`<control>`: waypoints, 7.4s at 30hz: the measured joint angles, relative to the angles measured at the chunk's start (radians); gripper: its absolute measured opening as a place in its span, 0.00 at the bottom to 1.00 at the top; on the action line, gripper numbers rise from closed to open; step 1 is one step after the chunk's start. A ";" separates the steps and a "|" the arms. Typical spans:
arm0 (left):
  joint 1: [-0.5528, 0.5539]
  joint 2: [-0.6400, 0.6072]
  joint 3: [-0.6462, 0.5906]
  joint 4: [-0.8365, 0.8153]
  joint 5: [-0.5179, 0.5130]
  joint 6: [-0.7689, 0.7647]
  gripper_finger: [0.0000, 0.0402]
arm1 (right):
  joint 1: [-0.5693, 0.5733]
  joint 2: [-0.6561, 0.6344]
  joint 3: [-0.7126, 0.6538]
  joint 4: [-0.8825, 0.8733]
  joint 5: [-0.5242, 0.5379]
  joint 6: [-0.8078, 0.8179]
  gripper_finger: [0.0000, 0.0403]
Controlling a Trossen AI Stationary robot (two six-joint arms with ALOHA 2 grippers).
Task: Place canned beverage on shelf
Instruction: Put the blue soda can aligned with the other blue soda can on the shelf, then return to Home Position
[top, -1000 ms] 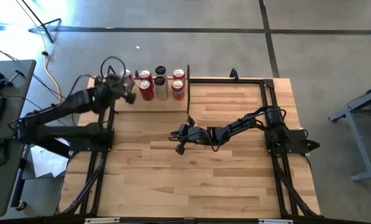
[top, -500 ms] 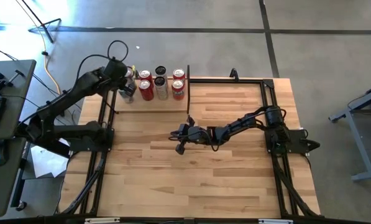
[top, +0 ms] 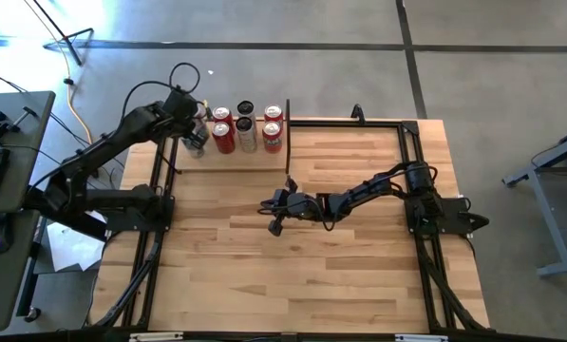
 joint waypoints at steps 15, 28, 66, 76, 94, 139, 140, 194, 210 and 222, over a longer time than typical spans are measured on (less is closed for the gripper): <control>-0.007 0.011 0.000 0.032 0.089 0.089 0.00 | 0.000 0.000 0.000 -0.002 0.001 -0.006 0.00; -0.057 -0.062 0.000 -0.050 -0.004 0.062 0.00 | 0.000 0.000 0.000 -0.007 0.001 -0.005 0.00; -0.101 -0.073 -0.002 0.001 0.109 0.220 0.00 | 0.000 0.000 0.000 -0.010 -0.002 -0.006 0.00; -0.146 0.023 -0.017 0.038 0.055 0.196 0.00 | 0.000 0.000 0.000 -0.009 -0.003 -0.007 0.00; -0.121 0.041 -0.017 0.104 -0.034 0.183 0.00 | 0.000 0.000 0.000 -0.013 -0.003 -0.007 0.00; -0.555 -0.479 -0.622 0.911 0.352 0.081 0.00 | 0.060 -0.229 -0.227 0.078 0.023 -0.302 0.00; -0.569 -0.494 -0.665 0.955 0.351 0.081 0.00 | 0.060 -0.248 -0.262 0.114 0.026 -0.312 0.00; -0.715 -1.093 -0.983 0.941 0.089 0.066 0.00 | -0.372 -1.901 -1.062 -0.427 -0.359 -0.240 0.00; -0.714 -1.090 -0.993 0.941 0.260 -0.085 0.00 | -0.372 -1.912 -1.063 -0.526 -0.306 -0.232 0.00; -0.710 -1.093 -0.993 0.931 0.321 -0.041 0.00 | -0.339 -2.067 -1.061 -0.544 -0.212 -0.300 0.00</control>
